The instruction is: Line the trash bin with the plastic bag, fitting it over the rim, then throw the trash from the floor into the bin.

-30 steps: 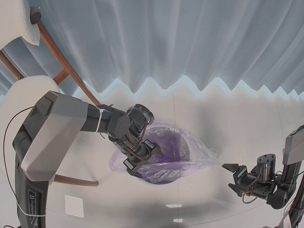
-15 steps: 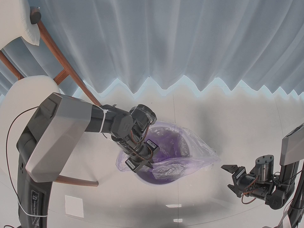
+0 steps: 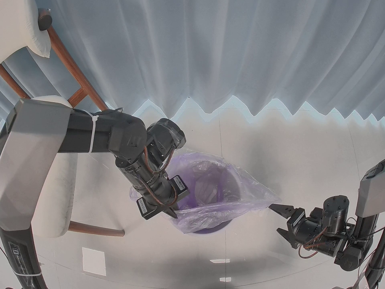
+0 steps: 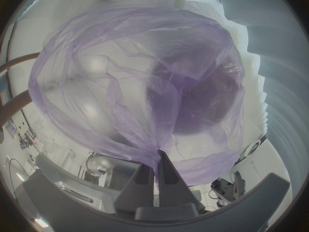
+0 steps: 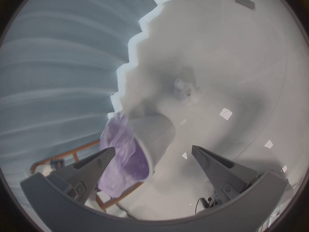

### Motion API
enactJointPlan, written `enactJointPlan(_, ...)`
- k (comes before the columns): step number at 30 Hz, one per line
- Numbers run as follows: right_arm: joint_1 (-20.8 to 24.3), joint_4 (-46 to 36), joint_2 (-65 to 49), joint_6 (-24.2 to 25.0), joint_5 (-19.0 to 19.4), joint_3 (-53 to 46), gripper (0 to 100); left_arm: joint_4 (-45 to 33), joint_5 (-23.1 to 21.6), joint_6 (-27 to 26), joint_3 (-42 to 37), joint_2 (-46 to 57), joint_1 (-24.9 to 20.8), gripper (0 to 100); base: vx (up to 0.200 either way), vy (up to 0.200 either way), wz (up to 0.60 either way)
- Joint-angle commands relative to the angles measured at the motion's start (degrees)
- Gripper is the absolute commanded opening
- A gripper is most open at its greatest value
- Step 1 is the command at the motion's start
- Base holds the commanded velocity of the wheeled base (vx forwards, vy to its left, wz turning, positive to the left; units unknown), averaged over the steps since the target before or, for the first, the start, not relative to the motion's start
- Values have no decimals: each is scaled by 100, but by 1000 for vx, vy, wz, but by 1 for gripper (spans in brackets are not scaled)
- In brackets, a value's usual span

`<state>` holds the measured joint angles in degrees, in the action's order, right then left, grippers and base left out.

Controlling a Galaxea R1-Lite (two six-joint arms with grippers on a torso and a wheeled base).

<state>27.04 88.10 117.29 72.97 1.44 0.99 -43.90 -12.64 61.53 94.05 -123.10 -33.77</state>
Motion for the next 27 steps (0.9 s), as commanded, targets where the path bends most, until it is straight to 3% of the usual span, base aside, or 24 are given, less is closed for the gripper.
enactJointPlan(1,803,58,-821,24,436,-11,100,4,412,-281,-598,506,-297,0,0,0,0)
enactJointPlan(2,803,58,-848,24,480,-2,100,4,429,-290,-607,506,-306,0,0,0,0)
enactJointPlan(3,785,-30,-1182,33,1122,95,100,39,587,-378,-748,550,-385,0,0,0,0)
enactJointPlan(4,785,-100,-1305,33,1394,130,100,74,640,-422,-809,559,-403,0,0,0,0)
enactJointPlan(7,891,-645,-1516,50,1913,323,100,259,825,-501,-994,594,-482,0,0,0,0)
enactJointPlan(10,891,-1506,-1498,270,1939,965,100,496,1027,-501,-1187,603,-587,0,0,0,0)
enactJointPlan(13,618,-2631,-1551,1360,1939,1975,100,698,1211,-563,-1345,612,-675,0,0,0,0)
enactJointPlan(14,557,-3414,-1621,1835,1939,2599,100,813,1334,-633,-1433,612,-710,0,0,0,0)
enactJointPlan(19,627,-5356,-1533,1773,1939,3883,100,1068,1554,-897,-1767,673,-772,0,0,0,0)
enactJointPlan(27,618,-5646,-813,1545,1816,4129,100,1147,1598,-906,-1829,673,-719,0,0,0,0)
